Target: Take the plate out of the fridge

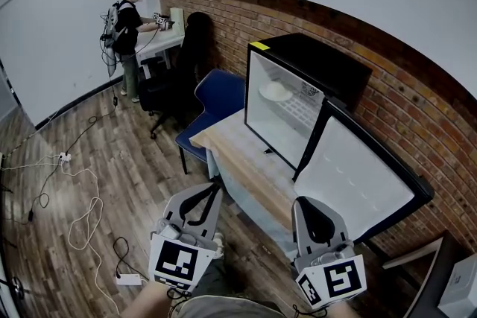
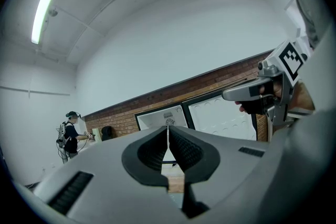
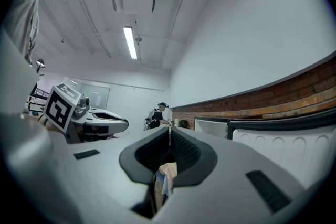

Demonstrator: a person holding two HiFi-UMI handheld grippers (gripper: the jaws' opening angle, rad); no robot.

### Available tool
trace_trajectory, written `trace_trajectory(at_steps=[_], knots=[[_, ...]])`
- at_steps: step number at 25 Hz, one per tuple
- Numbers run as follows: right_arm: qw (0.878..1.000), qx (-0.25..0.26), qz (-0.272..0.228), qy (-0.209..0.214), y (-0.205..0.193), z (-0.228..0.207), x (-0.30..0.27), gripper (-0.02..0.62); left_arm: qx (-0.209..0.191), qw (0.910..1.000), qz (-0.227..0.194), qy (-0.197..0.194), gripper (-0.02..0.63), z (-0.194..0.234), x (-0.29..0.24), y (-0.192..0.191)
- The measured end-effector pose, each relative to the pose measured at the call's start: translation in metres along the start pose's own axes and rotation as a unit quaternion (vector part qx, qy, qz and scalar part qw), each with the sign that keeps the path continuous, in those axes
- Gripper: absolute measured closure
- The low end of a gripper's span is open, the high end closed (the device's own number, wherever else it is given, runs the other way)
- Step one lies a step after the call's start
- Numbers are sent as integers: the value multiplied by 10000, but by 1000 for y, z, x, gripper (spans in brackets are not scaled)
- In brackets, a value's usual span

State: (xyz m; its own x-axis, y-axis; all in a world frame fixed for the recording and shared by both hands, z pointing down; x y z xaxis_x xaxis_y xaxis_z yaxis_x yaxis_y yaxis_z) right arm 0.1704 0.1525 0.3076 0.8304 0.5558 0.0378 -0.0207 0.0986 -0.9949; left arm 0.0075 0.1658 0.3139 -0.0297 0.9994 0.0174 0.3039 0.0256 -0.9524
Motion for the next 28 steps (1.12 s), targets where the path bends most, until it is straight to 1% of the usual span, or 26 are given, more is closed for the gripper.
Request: trace_trajectory(at_steps=[3, 7, 10, 14, 20, 28], knots=[[10000, 17, 32, 15, -3, -7, -12, 565, -54, 10000, -43, -19, 583, 4, -13, -4], [10000, 47, 74, 8, -6, -20, -30, 565, 78, 10000, 18, -3, 583, 12, -32, -9], [9999, 42, 103, -21, -10, -31, -44, 565, 17, 10000, -8, -48, 583, 18, -50, -14], [9999, 6, 138, -82, -16, -47, -66, 565, 92, 9999, 79, -110, 583, 25, -76, -22], [9996, -27, 235, -164, -23, -71, -105, 565, 26, 9995, 78, -298, 583, 41, -121, -30], [9987, -91, 330, -381, -27, -109, -165, 565, 122, 9984, 143, -530, 583, 68, -190, -39]])
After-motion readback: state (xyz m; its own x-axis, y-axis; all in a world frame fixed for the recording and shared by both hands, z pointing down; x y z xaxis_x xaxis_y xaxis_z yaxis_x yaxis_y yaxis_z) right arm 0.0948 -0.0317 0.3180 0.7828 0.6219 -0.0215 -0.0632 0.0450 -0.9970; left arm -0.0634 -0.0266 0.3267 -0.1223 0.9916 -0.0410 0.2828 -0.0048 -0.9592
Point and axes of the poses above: the fingertips, and each gripper's own axes: x backward along the fingers, z to its left, y out of its top, the point moved 2 cm from there along x, backward along the fingers, and after that the axes turned 14 degrees about y, right-handed, at the moved point
